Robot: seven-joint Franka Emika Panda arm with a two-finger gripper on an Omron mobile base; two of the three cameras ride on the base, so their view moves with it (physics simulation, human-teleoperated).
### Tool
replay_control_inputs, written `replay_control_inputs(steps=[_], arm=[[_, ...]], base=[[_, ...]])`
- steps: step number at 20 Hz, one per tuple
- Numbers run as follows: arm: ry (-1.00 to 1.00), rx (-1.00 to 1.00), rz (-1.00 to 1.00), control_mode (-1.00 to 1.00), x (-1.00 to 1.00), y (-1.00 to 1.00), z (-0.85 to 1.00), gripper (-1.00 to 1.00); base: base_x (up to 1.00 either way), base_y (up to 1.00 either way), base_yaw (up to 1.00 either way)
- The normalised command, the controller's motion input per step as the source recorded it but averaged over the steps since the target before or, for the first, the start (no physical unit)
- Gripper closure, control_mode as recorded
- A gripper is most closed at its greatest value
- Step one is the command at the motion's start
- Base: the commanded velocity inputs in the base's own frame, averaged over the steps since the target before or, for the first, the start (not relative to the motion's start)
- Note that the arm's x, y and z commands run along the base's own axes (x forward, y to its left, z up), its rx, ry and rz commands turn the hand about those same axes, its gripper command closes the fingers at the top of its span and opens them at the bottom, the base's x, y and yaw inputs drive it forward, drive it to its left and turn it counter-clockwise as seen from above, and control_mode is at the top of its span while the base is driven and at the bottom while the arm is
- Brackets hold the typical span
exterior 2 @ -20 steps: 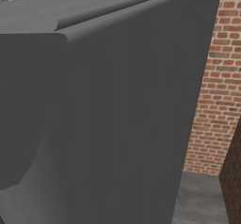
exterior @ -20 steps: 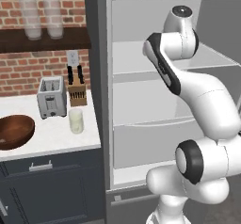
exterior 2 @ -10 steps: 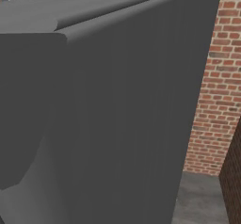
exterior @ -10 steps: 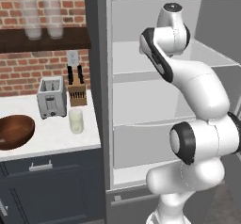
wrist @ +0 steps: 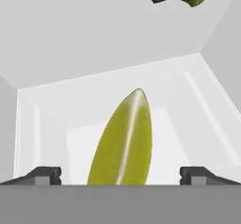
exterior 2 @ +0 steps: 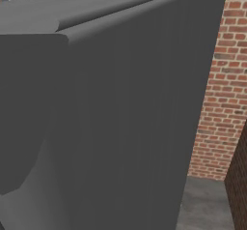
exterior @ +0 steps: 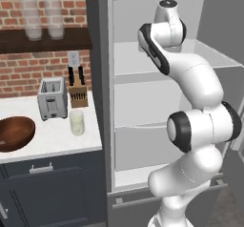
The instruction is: Grab a lemon wedge from the fridge and one ice cube from the ice bowl, and put them in the glass of lemonade.
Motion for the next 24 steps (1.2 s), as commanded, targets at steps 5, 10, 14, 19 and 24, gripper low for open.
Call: replay_control_inputs(steps=[5, 10, 14, 19, 24], arm=[[0.0, 0.0, -0.04, -1.0, 0.26, 0.0, -0.26, -1.0], [0.0, 0.0, -0.06, -1.0, -0.09, -0.13, -0.01, -1.0], [0.0, 0.0, -0.05, -1.0, -0.22, -0.16, 0.0, -1.0], [0.0, 0.0, -0.05, -1.0, -0.05, -0.04, -0.19, -1.0], [0.0, 0.0, -0.01, -1.0, 0.03, 0.05, -0.08, -1.0]], base=[[0.0, 0.0, 0.0], [0.0, 0.0, 0.0], [0.0, 0.0, 0.0], [0.0, 0.0, 0.0], [0.0, 0.0, 0.0]])
